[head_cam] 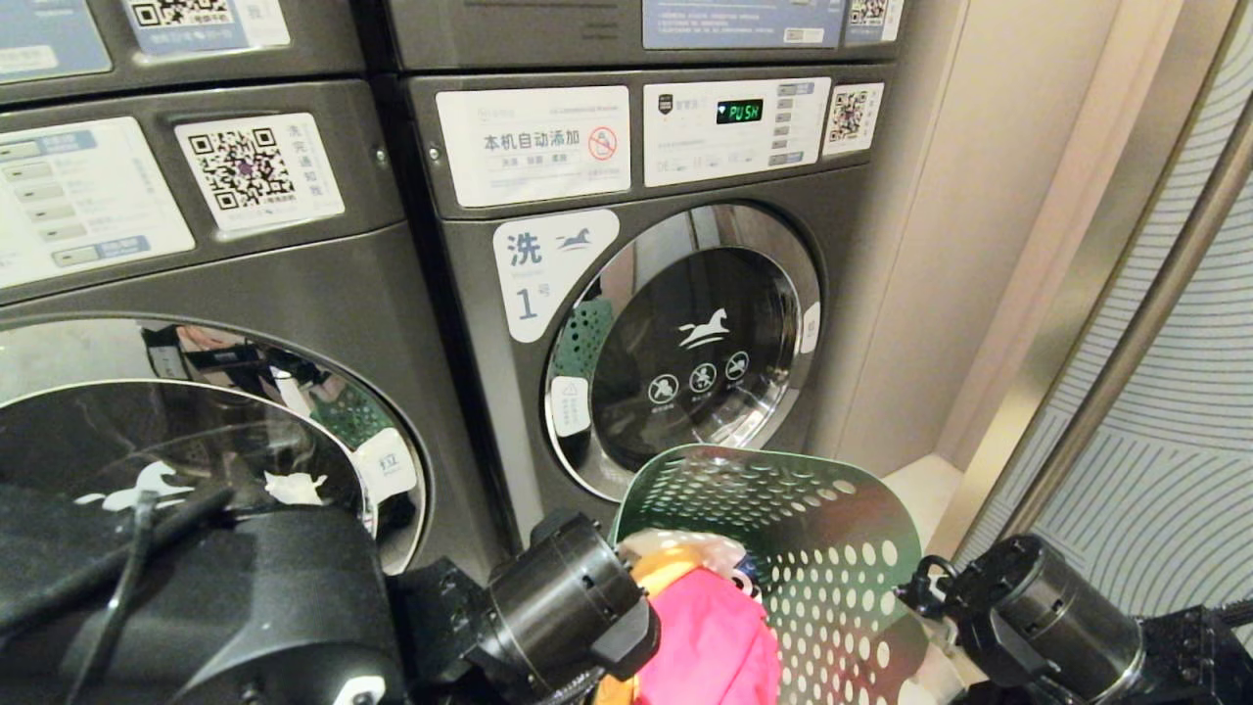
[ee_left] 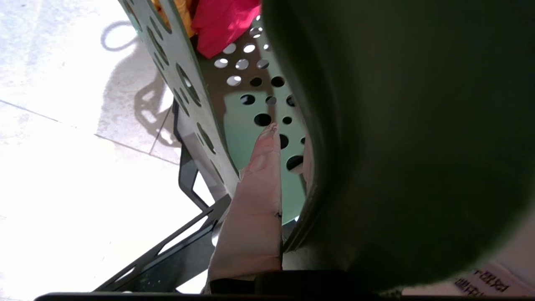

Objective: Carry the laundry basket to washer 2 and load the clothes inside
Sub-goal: Pick up the clothes basket and put it beside the washing machine

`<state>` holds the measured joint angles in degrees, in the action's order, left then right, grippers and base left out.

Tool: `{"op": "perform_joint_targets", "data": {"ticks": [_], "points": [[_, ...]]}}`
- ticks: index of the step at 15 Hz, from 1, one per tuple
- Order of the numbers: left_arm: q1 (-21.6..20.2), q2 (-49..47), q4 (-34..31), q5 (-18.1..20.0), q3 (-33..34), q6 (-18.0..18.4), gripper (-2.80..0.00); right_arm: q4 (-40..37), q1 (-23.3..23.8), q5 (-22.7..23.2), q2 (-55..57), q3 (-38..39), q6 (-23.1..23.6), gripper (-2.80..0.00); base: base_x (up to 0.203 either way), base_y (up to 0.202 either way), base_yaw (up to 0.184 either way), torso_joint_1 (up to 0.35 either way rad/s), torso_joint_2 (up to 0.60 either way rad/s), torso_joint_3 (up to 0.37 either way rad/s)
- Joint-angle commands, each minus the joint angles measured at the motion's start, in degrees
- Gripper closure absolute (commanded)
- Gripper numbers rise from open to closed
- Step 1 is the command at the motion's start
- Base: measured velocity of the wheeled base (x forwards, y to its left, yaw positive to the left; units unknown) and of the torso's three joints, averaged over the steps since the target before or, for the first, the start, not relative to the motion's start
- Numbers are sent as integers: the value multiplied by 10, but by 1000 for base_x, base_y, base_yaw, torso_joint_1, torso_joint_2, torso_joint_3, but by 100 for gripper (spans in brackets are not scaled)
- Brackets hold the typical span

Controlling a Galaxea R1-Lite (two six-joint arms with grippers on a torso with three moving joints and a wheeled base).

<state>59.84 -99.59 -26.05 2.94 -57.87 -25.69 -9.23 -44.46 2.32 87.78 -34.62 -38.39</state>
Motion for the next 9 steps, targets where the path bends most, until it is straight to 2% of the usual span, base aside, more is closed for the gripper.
{"op": "perform_joint_targets", "data": {"ticks": [1,3,6,9], "points": [[1,-19,-1,-1,-17,-2,0,0,1,-17,1,-1,-3,0,0,0,0,2,2,-193],[1,-36,-2,-1,-43,-2,0,0,9,-18,1,-5,-4,0,0,0,0,3,7,-198],[2,-72,-3,-2,-90,-2,0,7,44,-18,6,-12,-3,0,0,0,0,4,3,-198],[1,-103,-3,-5,-122,-1,0,45,81,-22,30,-15,2,0,0,0,0,7,4,-194]]}}
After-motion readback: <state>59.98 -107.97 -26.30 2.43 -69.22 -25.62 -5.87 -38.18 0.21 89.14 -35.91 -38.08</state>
